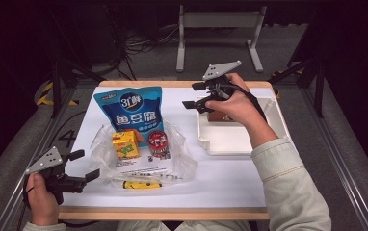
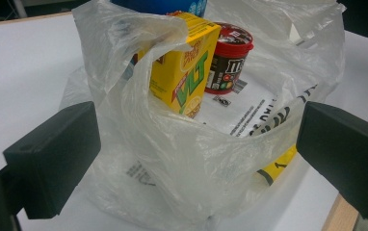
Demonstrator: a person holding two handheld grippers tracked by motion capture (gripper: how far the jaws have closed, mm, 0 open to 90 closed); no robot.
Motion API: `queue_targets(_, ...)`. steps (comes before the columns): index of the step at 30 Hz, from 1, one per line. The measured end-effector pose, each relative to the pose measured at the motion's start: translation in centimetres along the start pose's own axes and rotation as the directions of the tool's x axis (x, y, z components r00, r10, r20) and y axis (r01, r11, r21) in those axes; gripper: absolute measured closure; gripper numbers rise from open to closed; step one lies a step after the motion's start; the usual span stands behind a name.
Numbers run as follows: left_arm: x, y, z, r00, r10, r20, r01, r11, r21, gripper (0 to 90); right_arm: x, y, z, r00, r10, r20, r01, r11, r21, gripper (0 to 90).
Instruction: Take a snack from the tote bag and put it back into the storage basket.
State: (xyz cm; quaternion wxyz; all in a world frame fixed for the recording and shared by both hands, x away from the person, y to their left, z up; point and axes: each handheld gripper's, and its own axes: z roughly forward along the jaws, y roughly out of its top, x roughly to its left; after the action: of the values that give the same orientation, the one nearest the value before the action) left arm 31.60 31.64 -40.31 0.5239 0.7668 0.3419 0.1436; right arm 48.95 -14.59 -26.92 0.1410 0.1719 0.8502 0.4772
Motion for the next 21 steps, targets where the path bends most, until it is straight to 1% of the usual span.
queue_targets(3,-0.1,-0.1,-0.1,1.0000,0.005,0.006,-0.005,1.0000,0.002,2.3,0.5,0.6,0.9,0.9999,-0.013,-0.009,0.013,0.9999,-0.008,23.5)
queue_targets(7,-0.2,-0.3,-0.3,0.9998,0.002,0.021,-0.002,1.0000,0.000,2.3,0.7,1.2,1.8,0.9994,-0.023,-0.025,0.022,0.9994,-0.025,23.6)
queue_targets(8,-0.2,-0.3,-0.4,0.9998,0.008,0.020,-0.008,1.0000,0.002,2.3,0.7,1.3,2.1,0.9992,-0.025,-0.031,0.024,0.9994,-0.026,23.5)
queue_targets(10,-0.2,-0.4,-0.5,0.9998,-0.001,0.018,0.001,1.0000,0.002,2.3,0.9,1.6,2.7,0.9985,-0.029,-0.046,0.028,0.9993,-0.023,23.5)
queue_targets(11,-0.1,-0.5,-0.6,0.9999,0.004,0.015,-0.004,1.0000,0.002,2.3,0.9,1.7,3.0,0.9982,-0.034,-0.049,0.033,0.9993,-0.020,23.5)
queue_targets(12,-0.1,-0.5,-0.6,0.9999,-0.002,0.015,0.002,1.0000,0.001,2.3,1.0,1.8,3.3,0.9979,-0.038,-0.053,0.037,0.9992,-0.016,23.5)
queue_targets(14,-0.2,-0.5,-0.6,0.9999,0.000,0.011,0.000,1.0000,0.004,2.3,1.2,2.1,4.0,0.9972,-0.042,-0.062,0.041,0.9990,-0.016,23.5)
queue_targets(15,-0.2,-0.5,-0.6,0.9999,0.000,0.011,0.000,1.0000,0.004,2.2,1.2,2.1,4.0,0.9972,-0.042,-0.062,0.041,0.9990,-0.016,23.5)
queue_targets(21,-0.2,-0.5,-0.5,0.9999,-0.002,0.014,0.001,0.9999,0.011,2.2,1.7,2.5,5.7,0.9944,-0.056,-0.090,0.055,0.9984,-0.014,23.5)
